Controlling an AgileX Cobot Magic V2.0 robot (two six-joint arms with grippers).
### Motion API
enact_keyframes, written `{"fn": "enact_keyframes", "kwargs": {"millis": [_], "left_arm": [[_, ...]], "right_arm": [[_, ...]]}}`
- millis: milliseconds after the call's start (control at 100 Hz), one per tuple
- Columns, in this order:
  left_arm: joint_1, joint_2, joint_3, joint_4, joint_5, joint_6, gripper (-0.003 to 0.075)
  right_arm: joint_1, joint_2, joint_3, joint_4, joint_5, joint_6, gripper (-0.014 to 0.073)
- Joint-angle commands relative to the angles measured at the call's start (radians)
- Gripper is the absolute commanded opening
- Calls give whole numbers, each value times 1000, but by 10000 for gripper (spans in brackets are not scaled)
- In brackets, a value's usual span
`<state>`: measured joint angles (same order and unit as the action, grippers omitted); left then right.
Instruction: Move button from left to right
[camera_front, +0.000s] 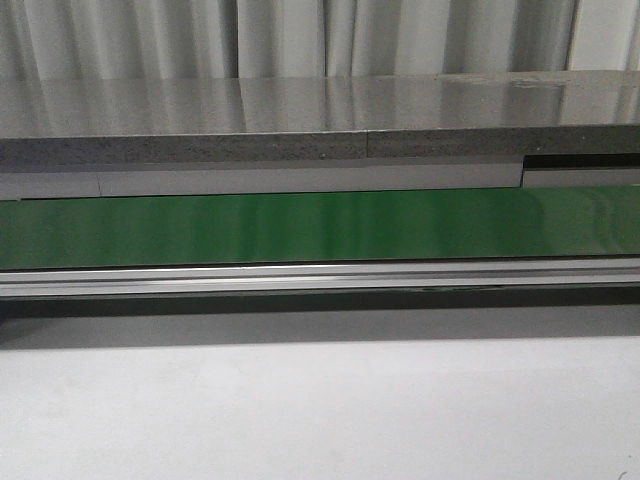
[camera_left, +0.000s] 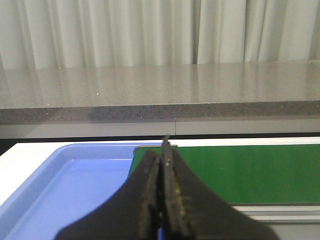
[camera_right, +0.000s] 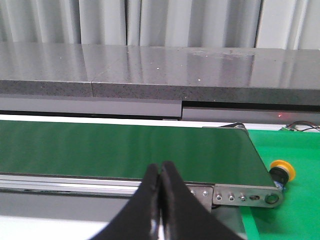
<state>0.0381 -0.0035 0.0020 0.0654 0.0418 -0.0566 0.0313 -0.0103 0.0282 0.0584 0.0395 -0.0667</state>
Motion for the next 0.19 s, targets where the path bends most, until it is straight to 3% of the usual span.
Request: {"fn": "enact_keyframes", "kwargs": {"millis": [0, 180], "left_arm": [[1, -30, 46, -3, -74, -10, -21], [1, -30, 46, -3, -74, -10, -21]], "right_arm": [[-1, -19, -18, -9, -77, 1, -89], [-1, -19, -18, -9, -77, 1, -89]]}}
